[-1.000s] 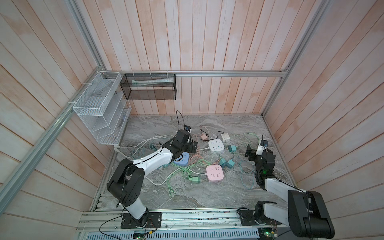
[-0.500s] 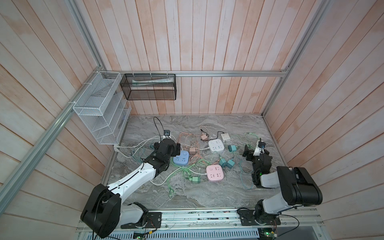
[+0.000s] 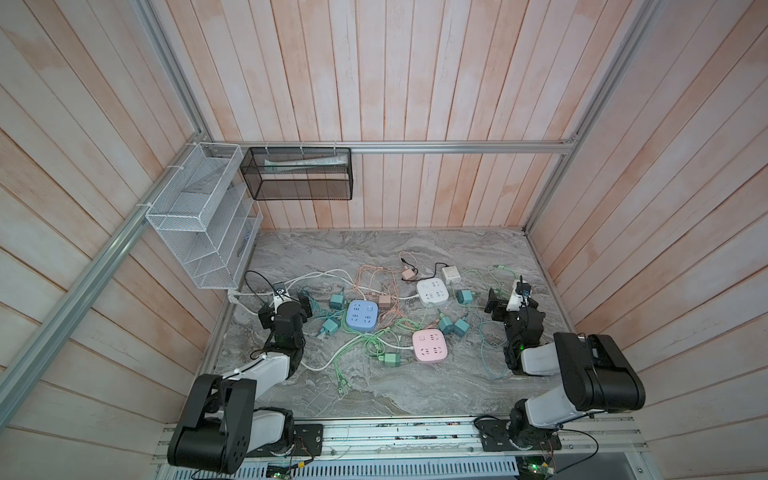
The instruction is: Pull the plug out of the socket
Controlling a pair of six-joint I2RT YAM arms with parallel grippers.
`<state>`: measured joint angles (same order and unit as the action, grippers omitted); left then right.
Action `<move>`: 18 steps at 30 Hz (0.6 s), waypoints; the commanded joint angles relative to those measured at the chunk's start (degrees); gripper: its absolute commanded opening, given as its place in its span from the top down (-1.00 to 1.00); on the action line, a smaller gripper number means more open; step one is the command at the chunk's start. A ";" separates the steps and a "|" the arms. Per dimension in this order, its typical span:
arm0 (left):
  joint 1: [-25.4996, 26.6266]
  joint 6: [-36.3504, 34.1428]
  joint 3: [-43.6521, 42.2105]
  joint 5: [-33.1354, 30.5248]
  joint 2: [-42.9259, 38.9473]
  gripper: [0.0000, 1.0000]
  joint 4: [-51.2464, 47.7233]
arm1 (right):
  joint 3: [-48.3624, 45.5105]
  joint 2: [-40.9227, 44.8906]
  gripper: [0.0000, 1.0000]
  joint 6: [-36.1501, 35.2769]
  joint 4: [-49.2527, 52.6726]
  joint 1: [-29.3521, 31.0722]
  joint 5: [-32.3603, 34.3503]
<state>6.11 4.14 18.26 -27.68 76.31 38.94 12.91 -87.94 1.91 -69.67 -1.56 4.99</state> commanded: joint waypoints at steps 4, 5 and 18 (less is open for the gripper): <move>-6.52 -0.06 -4.42 18.74 10.60 -1.00 27.55 | 0.98 0.75 -0.96 0.29 0.42 -0.22 -0.54; -7.17 -0.02 -4.00 19.37 12.87 -1.00 30.51 | 0.98 0.75 -0.96 0.28 0.42 -0.27 -0.59; -7.19 -0.47 -2.47 21.27 11.54 -1.00 25.45 | 1.06 0.78 -0.96 0.20 0.53 -0.29 -0.56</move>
<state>-1.06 4.08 15.05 -7.51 88.12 63.02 13.08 -87.94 1.91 -69.36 -1.56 4.82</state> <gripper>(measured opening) 0.998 0.979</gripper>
